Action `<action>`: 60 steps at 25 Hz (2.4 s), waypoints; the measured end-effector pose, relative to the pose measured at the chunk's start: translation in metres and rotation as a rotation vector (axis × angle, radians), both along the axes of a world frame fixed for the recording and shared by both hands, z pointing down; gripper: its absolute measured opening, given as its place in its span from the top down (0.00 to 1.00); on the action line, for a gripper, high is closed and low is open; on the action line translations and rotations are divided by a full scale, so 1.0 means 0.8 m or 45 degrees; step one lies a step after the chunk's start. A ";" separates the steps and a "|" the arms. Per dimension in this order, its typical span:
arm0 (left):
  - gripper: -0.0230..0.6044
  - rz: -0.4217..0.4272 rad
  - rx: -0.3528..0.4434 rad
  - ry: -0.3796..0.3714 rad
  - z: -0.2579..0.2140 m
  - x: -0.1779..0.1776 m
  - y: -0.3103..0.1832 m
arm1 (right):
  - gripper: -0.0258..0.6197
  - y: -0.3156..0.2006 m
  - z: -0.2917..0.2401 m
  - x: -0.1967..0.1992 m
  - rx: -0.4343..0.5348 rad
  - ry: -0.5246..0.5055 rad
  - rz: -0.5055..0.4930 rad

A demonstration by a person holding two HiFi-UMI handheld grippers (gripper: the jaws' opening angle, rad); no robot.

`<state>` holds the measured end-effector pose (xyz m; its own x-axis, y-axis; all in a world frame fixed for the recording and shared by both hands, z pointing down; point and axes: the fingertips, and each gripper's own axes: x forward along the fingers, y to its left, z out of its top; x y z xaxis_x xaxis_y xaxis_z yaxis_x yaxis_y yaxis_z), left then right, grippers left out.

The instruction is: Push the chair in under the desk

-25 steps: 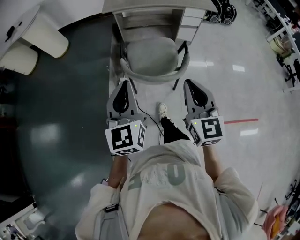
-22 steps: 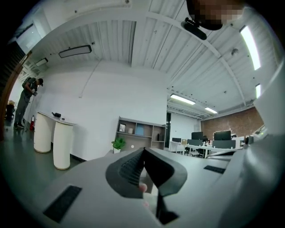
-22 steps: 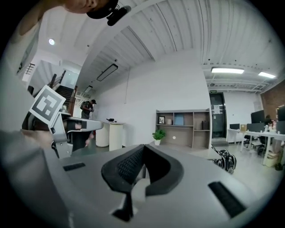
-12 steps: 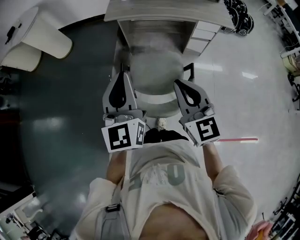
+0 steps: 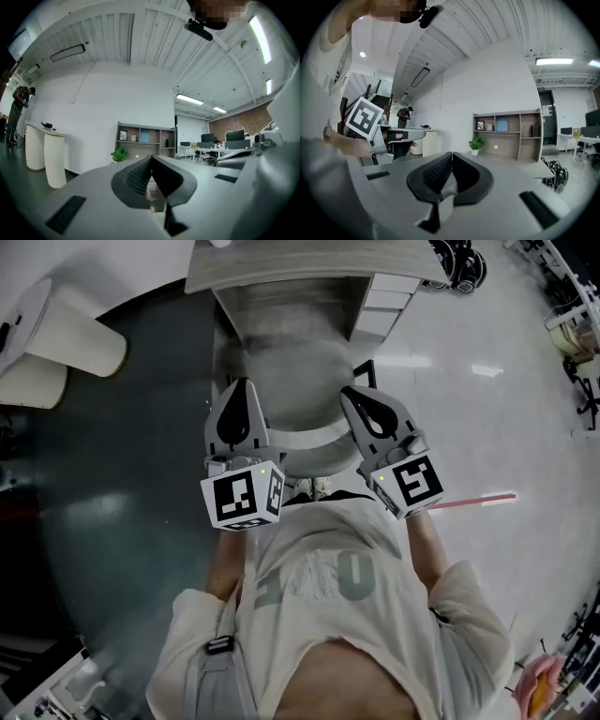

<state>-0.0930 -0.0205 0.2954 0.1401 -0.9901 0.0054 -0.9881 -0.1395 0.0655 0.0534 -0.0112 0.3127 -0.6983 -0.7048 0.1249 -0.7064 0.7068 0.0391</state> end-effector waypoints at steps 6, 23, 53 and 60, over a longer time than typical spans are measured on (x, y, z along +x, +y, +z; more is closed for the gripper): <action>0.91 0.314 -0.156 -0.075 0.042 0.024 0.006 | 0.91 0.021 0.040 -0.025 -0.152 0.034 -0.183; 0.62 1.210 -0.874 -0.809 0.331 0.070 0.144 | 0.57 0.154 0.306 -0.034 -0.528 0.901 -0.811; 0.73 1.441 -1.004 -1.259 0.446 0.078 0.159 | 0.74 0.164 0.418 -0.030 -0.548 1.224 -0.915; 0.72 1.573 -1.021 -1.216 0.450 0.083 0.159 | 0.77 0.165 0.415 -0.029 -0.544 1.208 -0.925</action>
<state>-0.0264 0.1067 0.6558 0.3979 -0.0268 0.9170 -0.0672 -0.9977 0.0000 0.0303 0.1205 0.6448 -0.4174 0.0218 0.9084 0.0285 0.9995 -0.0109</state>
